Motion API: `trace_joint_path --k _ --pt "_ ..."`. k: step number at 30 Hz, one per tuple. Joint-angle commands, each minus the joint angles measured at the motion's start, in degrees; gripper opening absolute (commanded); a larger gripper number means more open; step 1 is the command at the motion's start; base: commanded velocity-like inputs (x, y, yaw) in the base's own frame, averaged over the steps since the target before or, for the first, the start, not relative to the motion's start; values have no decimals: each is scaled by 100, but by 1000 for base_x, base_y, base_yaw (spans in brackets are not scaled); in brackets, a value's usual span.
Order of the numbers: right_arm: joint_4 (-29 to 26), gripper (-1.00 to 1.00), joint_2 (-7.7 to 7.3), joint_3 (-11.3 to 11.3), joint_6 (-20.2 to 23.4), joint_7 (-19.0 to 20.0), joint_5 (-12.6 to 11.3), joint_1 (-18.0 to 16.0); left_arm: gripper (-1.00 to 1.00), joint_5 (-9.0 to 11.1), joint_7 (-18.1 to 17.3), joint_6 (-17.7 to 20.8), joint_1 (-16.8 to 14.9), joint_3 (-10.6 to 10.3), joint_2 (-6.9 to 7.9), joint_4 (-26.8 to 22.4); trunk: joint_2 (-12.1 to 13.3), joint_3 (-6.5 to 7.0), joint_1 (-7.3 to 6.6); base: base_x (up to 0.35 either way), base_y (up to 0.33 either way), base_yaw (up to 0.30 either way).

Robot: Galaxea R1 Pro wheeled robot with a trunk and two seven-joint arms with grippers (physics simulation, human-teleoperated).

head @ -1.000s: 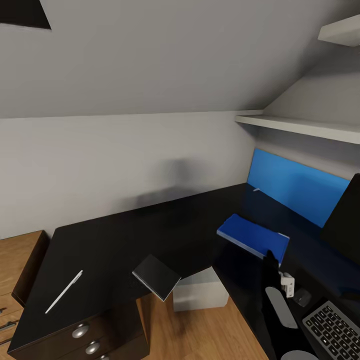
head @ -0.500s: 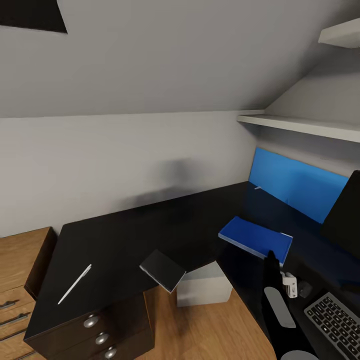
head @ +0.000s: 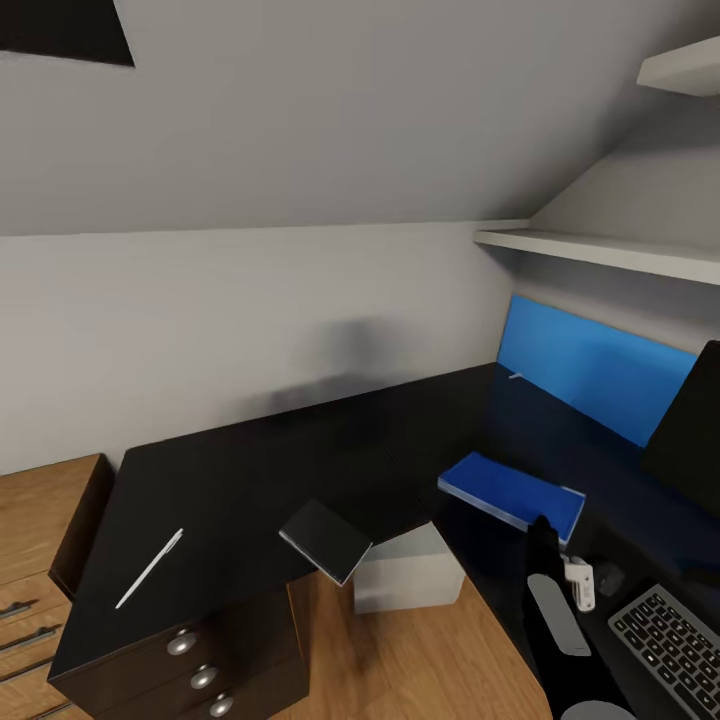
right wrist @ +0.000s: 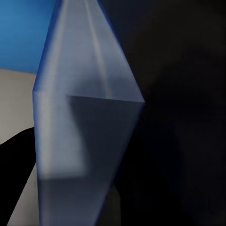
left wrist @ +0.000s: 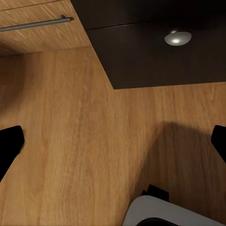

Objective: In the bedroom, organize the workspace by keeping the computer under the desk, ensuring the monitor is on the desk, placing the keyboard on the desk next to the monitor, placing the mouse on the desk next to the keyboard, moving the folder from the swivel chair onto the desk next to the mouse, stacking the notebook on top of the folder with the pen on top of the notebook, and positioning the swivel chair next to the desk.

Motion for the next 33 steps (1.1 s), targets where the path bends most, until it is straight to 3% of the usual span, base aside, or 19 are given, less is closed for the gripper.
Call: trace_joint_path --k 1,8,33 --pt "-8 -100 3 -4 -16 -73 -36 -3 100 21 37 -11 -3 -50 -1 1 -4 -6 0 0 0 0" --pt "4 -100 2 -3 -12 -309 -55 -7 100 21 39 -13 -3 -49 -1 1 -4 -6 0 0 0 0" --pt "177 -100 -23 -21 -9 -325 -80 -21 100 21 38 -19 -3 -49 -1 1 -4 -6 0 0 0 0"
